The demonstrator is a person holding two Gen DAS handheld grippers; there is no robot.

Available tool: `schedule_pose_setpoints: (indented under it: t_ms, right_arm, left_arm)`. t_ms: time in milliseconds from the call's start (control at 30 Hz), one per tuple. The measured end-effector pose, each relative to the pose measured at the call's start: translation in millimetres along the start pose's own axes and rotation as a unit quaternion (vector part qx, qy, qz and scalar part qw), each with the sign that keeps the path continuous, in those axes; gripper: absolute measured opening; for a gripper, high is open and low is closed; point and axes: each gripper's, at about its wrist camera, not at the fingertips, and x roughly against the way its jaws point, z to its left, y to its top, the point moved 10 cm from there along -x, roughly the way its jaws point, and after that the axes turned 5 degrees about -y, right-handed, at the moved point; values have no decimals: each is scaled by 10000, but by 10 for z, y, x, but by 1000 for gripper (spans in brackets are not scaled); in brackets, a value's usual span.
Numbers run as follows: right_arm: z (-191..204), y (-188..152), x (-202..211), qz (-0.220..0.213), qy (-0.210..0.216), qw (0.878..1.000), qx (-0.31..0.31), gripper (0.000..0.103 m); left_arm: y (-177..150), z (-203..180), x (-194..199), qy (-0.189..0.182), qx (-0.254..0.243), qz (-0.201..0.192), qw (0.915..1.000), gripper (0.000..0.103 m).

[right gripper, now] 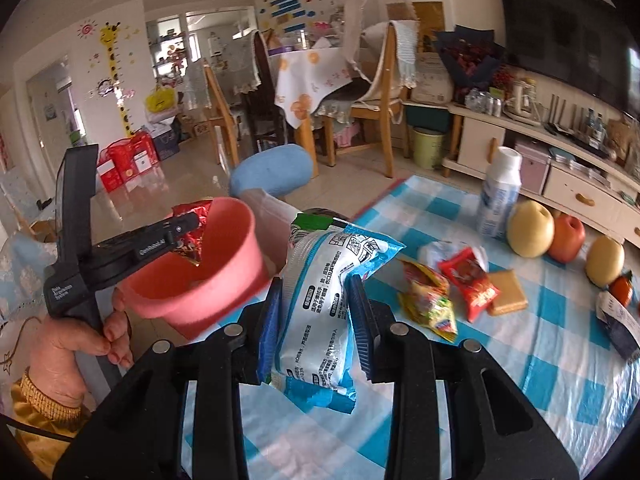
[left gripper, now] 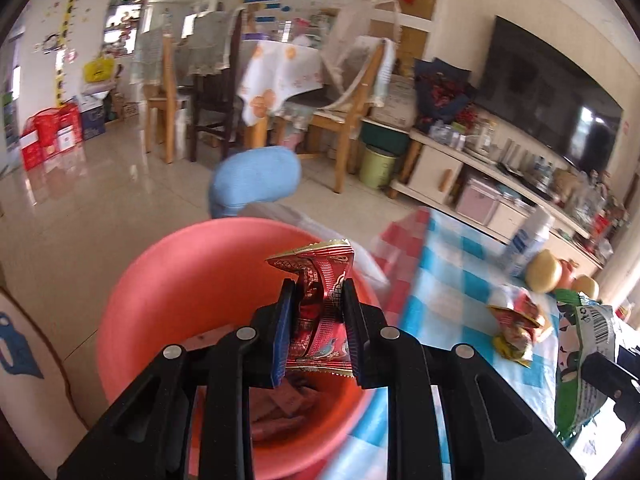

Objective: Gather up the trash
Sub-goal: 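Carry both items over the pink bucket and open both tools to drop them, then move both open tools back over the table toward the remaining items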

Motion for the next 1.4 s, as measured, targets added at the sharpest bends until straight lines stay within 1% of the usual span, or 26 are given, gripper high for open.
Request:
schedule_pose_setpoints:
  t_ms: [100, 167, 300, 467, 600, 633, 700, 733, 767, 833, 933, 1033, 1067, 1133, 1400]
  right_arm:
    - [410, 183, -194, 2, 219, 9994, 278, 35]
    - [610, 269, -308, 18, 319, 9986, 416, 35]
    - [978, 411, -547, 54, 513, 9968, 610, 35]
    - [1261, 489, -861, 170, 599, 9955, 713, 35]
    - [1311, 428, -1025, 322, 652, 9948, 714, 37]
    - [1307, 409, -1050, 381, 691, 9945, 689, 38]
    - [1285, 404, -1072, 333, 665, 9950, 666, 46]
    - [1261, 414, -1063, 266, 612, 9957, 645, 58]
    - [1227, 415, -1055, 198, 562, 9963, 615, 64]
    - [1157, 421, -992, 71, 436, 9975, 557, 70]
    - [1013, 403, -881, -103, 105, 9984, 551, 85]
    - [864, 351, -783, -152, -113, 9983, 545, 87]
    - [810, 330, -764, -144, -183, 9983, 540, 90]
    - [712, 272, -718, -113, -345, 9979, 531, 92]
    - [395, 35, -554, 21, -634, 9970, 433, 92]
  left_arm:
    - [40, 242, -9, 187, 205, 2, 9996, 25]
    - [49, 413, -33, 337, 304, 31, 9990, 25]
    - [13, 656, -101, 499, 445, 159, 9976, 25]
    - [-2, 871, -153, 526, 688, 244, 9959, 25]
    - [-21, 934, -214, 486, 848, 307, 9947, 26]
    - [-31, 941, -230, 484, 868, 331, 9945, 28]
    - [-25, 939, -244, 504, 856, 334, 9945, 39]
    - [-15, 930, -241, 518, 832, 305, 9947, 54]
    - [-1, 928, -234, 565, 809, 262, 9948, 69]
    - [18, 893, -211, 639, 715, 171, 9952, 75]
    - [44, 816, -211, 708, 545, 138, 9959, 89]
    - [54, 737, -192, 843, 300, 148, 9959, 90]
    - [58, 716, -192, 855, 245, 162, 9959, 91]
    - [59, 665, -189, 855, 153, 175, 9961, 92]
    - [54, 449, -204, 928, -215, 217, 9952, 93]
